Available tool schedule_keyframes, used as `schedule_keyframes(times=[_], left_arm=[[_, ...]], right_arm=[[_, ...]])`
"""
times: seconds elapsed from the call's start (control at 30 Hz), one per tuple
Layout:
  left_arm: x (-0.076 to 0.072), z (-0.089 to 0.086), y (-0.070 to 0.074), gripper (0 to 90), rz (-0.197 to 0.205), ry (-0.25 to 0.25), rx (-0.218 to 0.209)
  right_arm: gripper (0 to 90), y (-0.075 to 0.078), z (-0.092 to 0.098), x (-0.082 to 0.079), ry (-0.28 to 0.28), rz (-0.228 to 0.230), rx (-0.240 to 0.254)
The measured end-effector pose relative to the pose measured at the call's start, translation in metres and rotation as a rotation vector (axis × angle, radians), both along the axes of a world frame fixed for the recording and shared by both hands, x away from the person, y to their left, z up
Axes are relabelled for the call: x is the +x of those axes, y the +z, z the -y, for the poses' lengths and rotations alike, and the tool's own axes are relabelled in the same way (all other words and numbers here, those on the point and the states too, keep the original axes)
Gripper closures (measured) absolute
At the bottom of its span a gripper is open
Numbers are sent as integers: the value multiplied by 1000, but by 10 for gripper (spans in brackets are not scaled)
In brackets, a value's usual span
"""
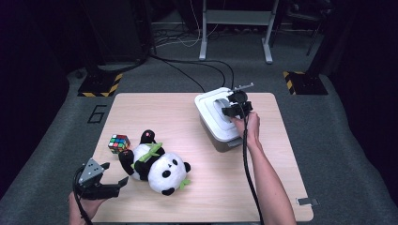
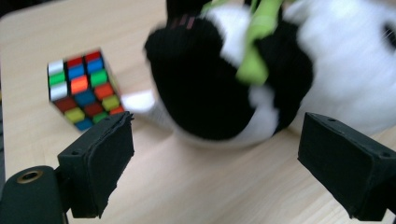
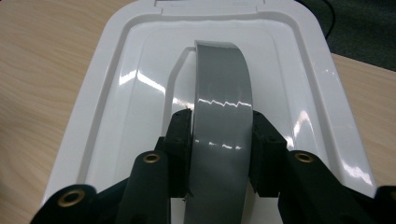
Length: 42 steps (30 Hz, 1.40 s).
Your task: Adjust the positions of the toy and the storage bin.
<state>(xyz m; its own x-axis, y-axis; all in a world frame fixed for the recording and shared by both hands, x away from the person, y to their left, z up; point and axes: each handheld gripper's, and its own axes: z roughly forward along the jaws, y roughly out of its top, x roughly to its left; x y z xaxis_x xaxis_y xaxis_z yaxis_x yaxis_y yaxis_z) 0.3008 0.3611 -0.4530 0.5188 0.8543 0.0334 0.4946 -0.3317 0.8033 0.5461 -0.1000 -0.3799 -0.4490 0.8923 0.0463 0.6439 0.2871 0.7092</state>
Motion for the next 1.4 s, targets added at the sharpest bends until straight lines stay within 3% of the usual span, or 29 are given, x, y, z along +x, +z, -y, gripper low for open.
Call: schedule_keyframes(times=[0.03, 0.23, 0.53, 0.6, 0.73, 1.13, 1.23, 1.4], left_arm=[[0, 0, 0, 101, 0, 0, 0], [3, -6, -33, 98, -56, 58, 37], [12, -6, -61, 94, -108, 101, 93], [13, -5, -66, 94, -104, 113, 94], [14, -5, -71, 93, -108, 116, 104], [19, -10, -78, 60, -107, 140, 32], [21, -11, -78, 52, -131, 134, 31], [22, -11, -78, 40, -121, 139, 31]], right_arm=[[653, 0, 0, -1, 4, -4, 5], [658, -1, -1, -6, 36, -2, 18], [661, -2, -2, -15, 70, -9, 39], [662, -2, -3, -17, 80, -8, 38], [662, -2, -5, -20, 93, -7, 39], [663, -3, -14, -37, 148, -4, 52], [664, -3, -15, -42, 168, 2, 46], [663, -3, -18, -48, 193, 7, 42]])
